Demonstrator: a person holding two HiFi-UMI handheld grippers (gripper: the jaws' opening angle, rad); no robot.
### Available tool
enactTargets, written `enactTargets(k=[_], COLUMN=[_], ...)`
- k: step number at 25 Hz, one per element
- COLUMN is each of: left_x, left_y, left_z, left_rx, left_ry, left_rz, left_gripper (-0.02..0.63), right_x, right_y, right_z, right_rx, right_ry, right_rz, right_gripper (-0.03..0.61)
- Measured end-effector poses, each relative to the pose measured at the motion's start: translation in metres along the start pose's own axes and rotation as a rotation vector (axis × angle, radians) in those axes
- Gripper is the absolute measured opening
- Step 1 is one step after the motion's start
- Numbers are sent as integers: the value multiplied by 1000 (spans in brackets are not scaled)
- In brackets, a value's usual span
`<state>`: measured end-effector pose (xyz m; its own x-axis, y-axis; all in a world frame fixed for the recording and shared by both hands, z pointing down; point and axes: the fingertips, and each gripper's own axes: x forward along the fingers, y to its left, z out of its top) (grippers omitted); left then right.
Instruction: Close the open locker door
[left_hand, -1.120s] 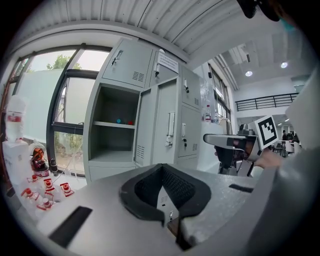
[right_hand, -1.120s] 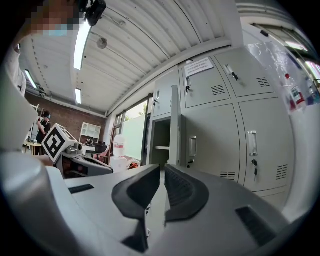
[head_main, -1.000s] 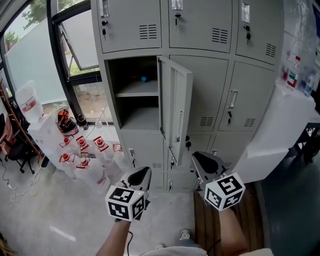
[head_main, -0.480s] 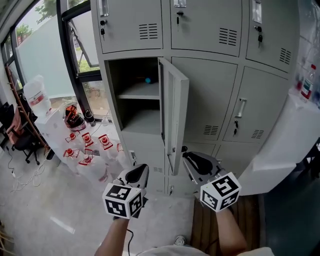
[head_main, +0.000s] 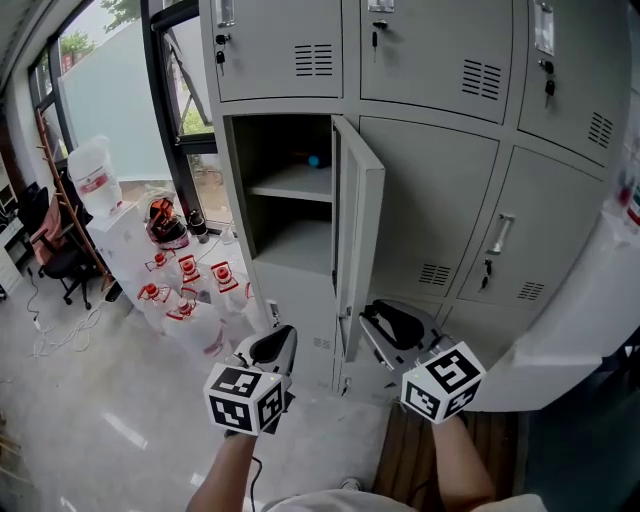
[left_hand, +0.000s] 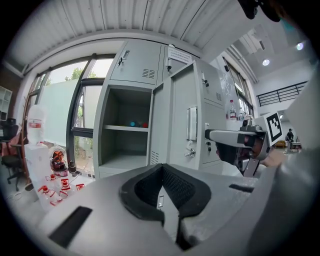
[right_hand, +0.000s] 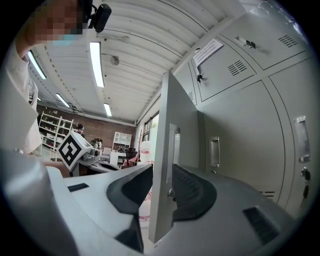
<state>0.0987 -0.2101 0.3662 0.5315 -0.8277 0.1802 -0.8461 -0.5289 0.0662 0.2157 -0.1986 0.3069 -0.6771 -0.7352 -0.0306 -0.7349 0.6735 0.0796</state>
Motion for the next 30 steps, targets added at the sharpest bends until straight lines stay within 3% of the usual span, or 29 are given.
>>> enactTargets(k=[17,22,30], left_x=[8,6,1], left_y=[0,3,2], left_z=[-5,-5,-1], left_rx=[-21,-18,-18], left_ry=[-1,-3,-13], left_rz=[116,146,173], left_gripper=[6,6,6], right_x=[14,17,25], right_y=[-7,-7,-1], right_z=[8,8,7], right_rx=[32,4,60], right_ry=[-58,-74,-73], right_rz=[234,272,345], right_gripper=[128,138,150])
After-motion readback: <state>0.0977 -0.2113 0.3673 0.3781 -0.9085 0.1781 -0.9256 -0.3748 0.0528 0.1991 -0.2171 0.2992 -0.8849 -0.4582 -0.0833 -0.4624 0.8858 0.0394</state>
